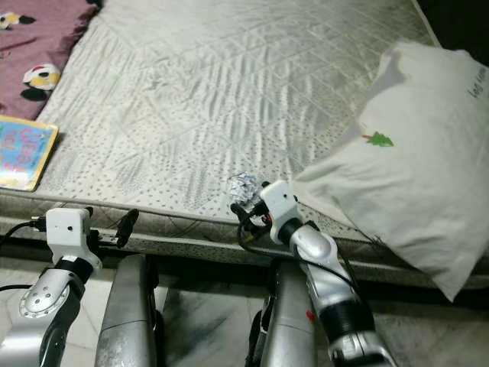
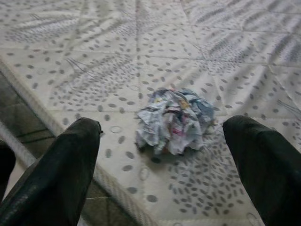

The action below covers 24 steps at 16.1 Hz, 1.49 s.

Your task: Clean up the room

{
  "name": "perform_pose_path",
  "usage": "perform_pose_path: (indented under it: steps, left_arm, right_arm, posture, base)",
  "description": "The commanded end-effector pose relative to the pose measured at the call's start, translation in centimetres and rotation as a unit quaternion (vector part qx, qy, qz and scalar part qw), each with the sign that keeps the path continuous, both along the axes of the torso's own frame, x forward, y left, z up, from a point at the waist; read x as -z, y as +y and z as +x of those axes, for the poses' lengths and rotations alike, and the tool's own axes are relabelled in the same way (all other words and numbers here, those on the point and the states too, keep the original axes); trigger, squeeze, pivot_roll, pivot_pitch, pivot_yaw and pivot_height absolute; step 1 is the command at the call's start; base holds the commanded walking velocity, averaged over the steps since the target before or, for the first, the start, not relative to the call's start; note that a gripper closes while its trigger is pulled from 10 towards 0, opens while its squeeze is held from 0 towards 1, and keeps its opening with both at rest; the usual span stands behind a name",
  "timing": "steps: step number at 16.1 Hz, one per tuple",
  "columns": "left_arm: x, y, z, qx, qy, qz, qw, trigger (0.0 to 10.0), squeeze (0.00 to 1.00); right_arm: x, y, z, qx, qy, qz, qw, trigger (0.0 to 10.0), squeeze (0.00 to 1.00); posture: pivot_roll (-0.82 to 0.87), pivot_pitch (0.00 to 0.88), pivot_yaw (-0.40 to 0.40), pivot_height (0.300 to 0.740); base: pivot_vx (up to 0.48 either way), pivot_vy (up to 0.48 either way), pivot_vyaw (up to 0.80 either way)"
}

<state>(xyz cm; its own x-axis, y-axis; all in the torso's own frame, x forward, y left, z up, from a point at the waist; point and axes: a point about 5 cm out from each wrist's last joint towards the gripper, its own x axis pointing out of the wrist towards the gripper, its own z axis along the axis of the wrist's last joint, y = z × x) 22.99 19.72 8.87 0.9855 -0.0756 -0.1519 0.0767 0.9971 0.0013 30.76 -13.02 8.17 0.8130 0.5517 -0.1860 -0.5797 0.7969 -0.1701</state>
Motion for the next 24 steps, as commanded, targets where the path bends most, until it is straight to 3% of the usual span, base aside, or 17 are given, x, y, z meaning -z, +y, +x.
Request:
perform_pose_path:
  steps: [1,3,6,8,12,15,19,20,21,24]
  left_arm:
    - [0.1,0.6,-0.8,-0.005,0.011,0.012,1.0,10.0,0.0]
    - [0.1,1.2,-1.4,-0.015,0.015,0.018,1.0,10.0,0.0]
    - [0.1,2.0,-3.1,-0.037,0.021,0.029,0.999,10.0,0.0]
    - [0.2,2.1,-3.5,-0.039,0.024,0.034,0.998,10.0,0.0]
    - [0.3,2.6,-3.6,-0.042,0.028,0.042,0.998,10.0,0.0]
    - [0.4,2.2,-3.5,-0.034,0.029,0.045,0.998,10.0,0.0]
    - [0.4,1.9,-3.4,-0.035,0.027,0.042,0.998,10.0,0.0]
    - [0.5,1.9,-3.4,-0.037,0.027,0.041,0.998,10.0,0.0]
    - [0.5,1.8,-3.4,-0.038,0.027,0.04,0.998,10.0,0.0]
    - [0.5,1.7,-3.4,-0.039,0.026,0.038,0.998,10.0,0.0]
  right_arm:
    - [-0.1,0.5,0.7,-0.008,0.004,-0.004,1.0,10.0,0.0]
    - [-0.1,1.2,1.7,-0.012,0.01,-0.011,1.0,10.0,0.0]
    - [-0.7,3.8,3.4,-0.023,0.025,-0.016,0.999,10.0,0.0]
    - [-0.5,4.5,3.7,-0.021,0.036,-0.02,0.999,10.0,0.0]
    - [-0.6,5.6,4.8,0.051,0.049,-0.013,0.997,10.0,0.0]
    - [-0.4,6.2,5.2,0.137,0.065,-0.012,0.988,10.0,0.0]
    - [0.7,7.0,4.7,0.154,0.096,-0.027,0.983,10.0,0.0]
    - [1.1,7.1,4.5,0.151,0.104,-0.033,0.982,3.4,0.0]
    - [1.5,7.1,4.3,0.155,0.115,-0.029,0.981,0.0,0.0]
    - [1.7,7.5,4.1,0.157,0.128,-0.011,0.979,0.0,0.0]
  posture:
    - [0.11,0.2,-0.069,0.541]
    - [0.11,0.2,-0.069,0.541]
    - [0.18,0.213,-0.075,0.541]
    - [0.19,0.217,-0.079,0.541]
    - [0.19,0.22,-0.08,0.541]
    - [0.18,0.229,-0.086,0.541]
    - [0.18,0.236,-0.103,0.541]
    - [0.18,0.238,-0.11,0.541]
    - [0.18,0.239,-0.113,0.541]
    - [0.18,0.238,-0.113,0.541]
  base:
    - [0.0,0.0,0.0]
    - [0.0,0.0,0.0]
    - [0.0,0.0,0.0]
    - [0.0,0.0,0.0]
    - [0.0,0.0,0.0]
    - [0.0,0.0,0.0]
    - [0.0,0.0,0.0]
    - [0.0,0.0,0.0]
    - [0.0,0.0,0.0]
    - [0.0,0.0,0.0]
